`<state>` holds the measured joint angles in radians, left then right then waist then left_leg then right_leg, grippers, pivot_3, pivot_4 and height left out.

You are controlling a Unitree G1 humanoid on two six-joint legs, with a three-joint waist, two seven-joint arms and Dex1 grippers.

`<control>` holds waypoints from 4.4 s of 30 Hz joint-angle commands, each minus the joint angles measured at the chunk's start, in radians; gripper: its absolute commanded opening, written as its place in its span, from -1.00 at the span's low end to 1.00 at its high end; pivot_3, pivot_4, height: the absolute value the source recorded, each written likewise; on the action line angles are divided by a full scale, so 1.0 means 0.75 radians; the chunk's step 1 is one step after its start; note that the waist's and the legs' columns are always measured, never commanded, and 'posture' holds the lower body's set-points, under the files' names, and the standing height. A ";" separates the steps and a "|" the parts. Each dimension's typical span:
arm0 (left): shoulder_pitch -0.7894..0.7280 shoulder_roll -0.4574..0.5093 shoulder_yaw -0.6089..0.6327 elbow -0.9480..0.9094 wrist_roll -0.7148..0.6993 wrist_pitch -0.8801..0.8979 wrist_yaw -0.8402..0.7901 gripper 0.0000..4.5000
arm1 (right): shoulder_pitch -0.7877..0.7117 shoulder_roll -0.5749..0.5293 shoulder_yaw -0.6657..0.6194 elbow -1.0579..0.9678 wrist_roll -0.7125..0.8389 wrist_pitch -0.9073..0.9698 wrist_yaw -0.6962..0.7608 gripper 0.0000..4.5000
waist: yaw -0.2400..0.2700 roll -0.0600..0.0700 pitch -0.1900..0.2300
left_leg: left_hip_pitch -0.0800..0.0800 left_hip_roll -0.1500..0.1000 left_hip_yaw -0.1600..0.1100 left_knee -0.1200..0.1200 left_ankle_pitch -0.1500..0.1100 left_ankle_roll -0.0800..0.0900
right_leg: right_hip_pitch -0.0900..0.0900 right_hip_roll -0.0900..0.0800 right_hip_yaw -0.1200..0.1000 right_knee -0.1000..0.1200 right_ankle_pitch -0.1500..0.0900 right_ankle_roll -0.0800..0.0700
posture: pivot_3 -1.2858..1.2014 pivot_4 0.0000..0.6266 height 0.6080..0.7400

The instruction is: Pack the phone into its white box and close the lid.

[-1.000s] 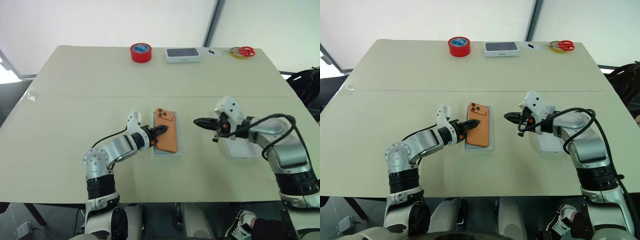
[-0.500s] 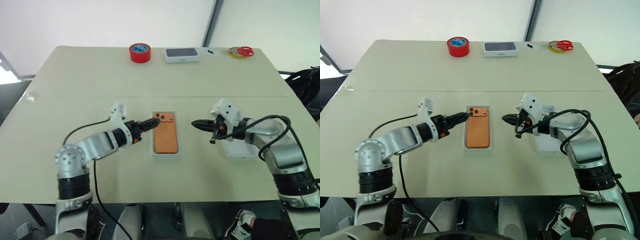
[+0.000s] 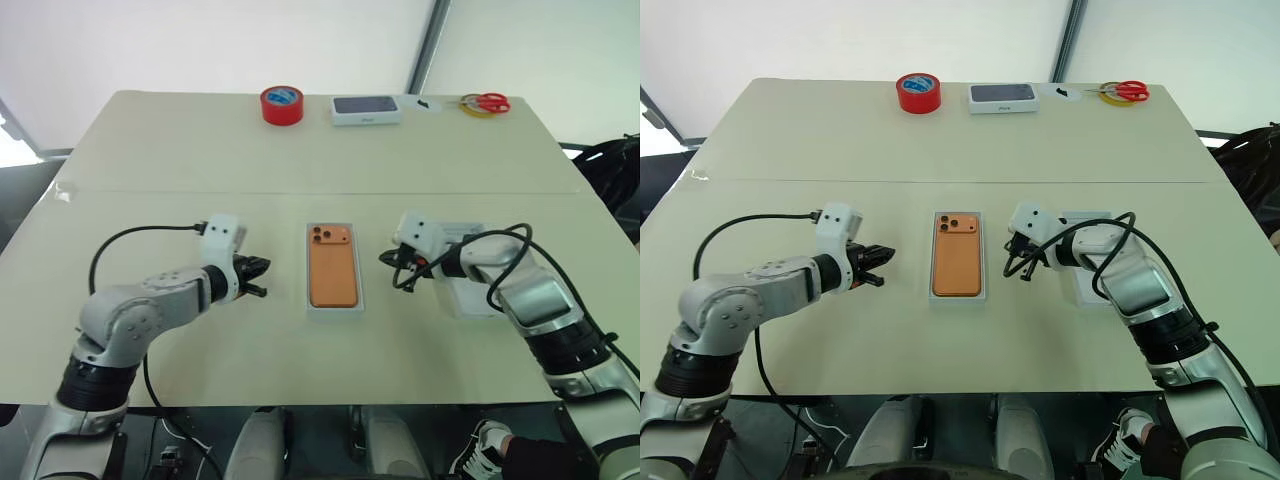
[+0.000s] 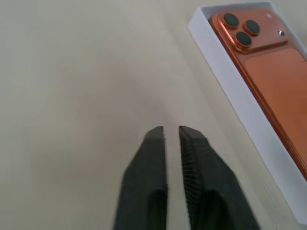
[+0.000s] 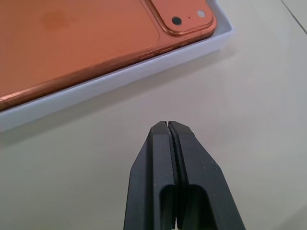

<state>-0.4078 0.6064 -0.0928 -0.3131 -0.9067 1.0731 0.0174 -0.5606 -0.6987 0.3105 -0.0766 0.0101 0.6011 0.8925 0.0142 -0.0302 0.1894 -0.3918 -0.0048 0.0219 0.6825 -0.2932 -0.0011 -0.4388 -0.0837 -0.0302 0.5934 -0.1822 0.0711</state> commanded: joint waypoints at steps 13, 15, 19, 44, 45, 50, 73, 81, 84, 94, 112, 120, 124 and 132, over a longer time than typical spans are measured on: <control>-0.199 -0.301 -0.274 0.080 0.326 0.051 -0.294 -0.98 | 0.034 0.010 0.106 -0.273 -0.087 0.063 0.030 -1.00 | 0.001 0.000 0.000 | 0.000 0.000 -0.001 0.000 0.000 0.000 | 0.000 0.000 0.000 0.001 0.000 0.001 | 0.03 -0.52 0.87; -0.221 -0.342 -0.302 0.084 0.332 0.072 -0.341 -0.98 | 0.068 -0.037 0.088 -0.317 -0.072 0.067 0.059 -1.00 | 0.004 0.000 0.000 | 0.000 0.000 -0.001 0.000 0.000 0.001 | 0.000 -0.001 0.000 0.001 0.000 0.001 | 0.03 -0.52 0.87; -0.267 -0.435 -0.354 0.104 0.338 0.106 -0.433 -0.98 | 0.161 -0.154 0.013 -0.414 -0.034 0.076 0.121 -1.00 | 0.004 0.000 0.000 | 0.000 -0.003 -0.001 0.001 -0.001 0.002 | 0.001 -0.004 0.000 0.000 -0.001 0.003 | 0.03 -0.52 0.87; -0.240 -0.513 -0.192 0.181 0.433 0.181 -0.562 -1.00 | 0.541 -0.506 -0.536 -0.522 0.200 0.210 0.259 -0.39 | -0.003 0.001 0.000 | 0.001 -0.001 -0.001 0.002 -0.002 0.004 | 0.001 -0.002 0.000 0.002 -0.003 0.005 | 0.03 -0.52 0.87; -0.233 -0.504 -0.174 0.172 0.429 0.185 -0.564 -1.00 | 0.522 -0.503 -0.547 -0.512 0.212 0.228 0.244 -0.17 | -0.003 0.001 0.000 | 0.001 0.000 -0.001 0.002 -0.002 0.004 | 0.001 -0.002 0.000 0.001 -0.003 0.005 | 0.03 -0.52 0.87; -0.190 -0.439 -0.133 0.115 0.452 0.130 -0.584 -1.00 | 0.278 -0.409 -0.471 -0.378 0.257 0.579 0.097 0.26 | -0.002 0.001 0.000 | 0.001 0.000 -0.001 0.002 -0.002 0.004 | 0.001 -0.002 0.000 0.002 -0.003 0.005 | 0.03 -0.52 0.87; 0.186 0.080 -0.260 -0.298 0.630 -0.634 -1.232 -1.00 | -0.092 -0.134 -0.330 -0.056 0.307 1.142 -0.320 -0.99 | -0.003 0.002 0.000 | -0.001 -0.002 0.002 0.002 -0.002 0.005 | -0.002 -0.005 0.000 0.002 -0.002 0.004 | 0.03 -0.52 0.87; 0.258 0.069 -0.132 -0.230 0.617 -0.641 -1.176 -1.00 | -0.304 -0.053 -0.681 -0.075 0.566 1.305 -0.242 -0.99 | -0.013 0.006 0.002 | -0.001 0.000 0.002 0.002 -0.002 0.005 | -0.002 -0.003 0.001 0.002 -0.001 0.004 | 0.03 -0.52 0.87; 0.286 0.062 -0.057 -0.174 0.605 -0.640 -1.156 -1.00 | -0.394 0.010 -0.819 -0.029 0.866 1.351 -0.260 -0.99 | -0.013 0.006 0.002 | -0.001 0.003 0.000 0.002 -0.002 0.005 | -0.003 0.002 0.000 0.003 0.000 0.007 | 0.03 -0.52 0.87; 0.267 0.055 0.000 -0.077 0.644 -0.678 -1.144 -1.00 | -0.271 -0.008 -0.472 0.196 2.577 1.103 -1.259 -0.99 | -0.005 0.006 0.002 | -0.001 0.003 0.000 0.001 -0.003 0.005 | -0.001 0.001 0.001 0.003 0.000 0.003 | 0.03 -0.52 0.87; 0.034 -0.213 -0.229 0.077 0.785 -0.696 -1.048 -1.00 | 0.089 -0.064 -0.486 -0.125 2.616 0.867 -1.564 0.36 | -0.004 0.008 0.003 | -0.001 0.004 0.002 0.003 -0.003 0.006 | -0.001 0.002 0.002 0.002 0.000 0.005 | 0.03 -0.52 0.87; -0.109 -0.400 -0.378 0.203 0.877 -0.703 -1.027 -1.00 | -0.124 -0.405 -0.475 -0.089 2.304 0.899 -1.371 0.56 | -0.002 0.007 0.002 | -0.002 0.004 0.002 0.002 -0.005 0.010 | -0.002 0.003 0.003 0.001 0.000 0.006 | 0.03 -0.52 0.87; -0.170 -0.487 -0.421 0.280 0.914 -0.721 -1.021 -1.00 | -0.137 -0.443 -0.461 -0.093 2.004 0.867 -1.177 -0.06 | -0.001 0.007 0.002 | -0.002 0.003 0.003 0.003 -0.005 0.010 | -0.002 0.002 0.003 0.001 -0.001 0.005 | 0.03 -0.52 0.87; -0.170 -0.521 -0.406 0.259 0.911 -0.706 -1.038 -1.00 | -0.071 -0.563 -0.259 -0.233 1.297 0.649 -0.798 -0.99 | -0.003 0.007 0.002 | -0.002 0.003 0.003 0.003 -0.005 0.010 | -0.003 0.002 0.003 0.001 -0.001 0.006 | 0.03 -0.52 0.87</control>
<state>-0.5318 0.2159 -0.4155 -0.0799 -0.2169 0.5563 -0.7584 -0.6190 -1.0881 0.0916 -0.2043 1.0978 1.1490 0.2332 0.0120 -0.0248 0.1910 -0.3935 -0.0021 0.0240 0.6849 -0.2972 0.0067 -0.4411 -0.0820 -0.0277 0.5945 -0.1827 0.0752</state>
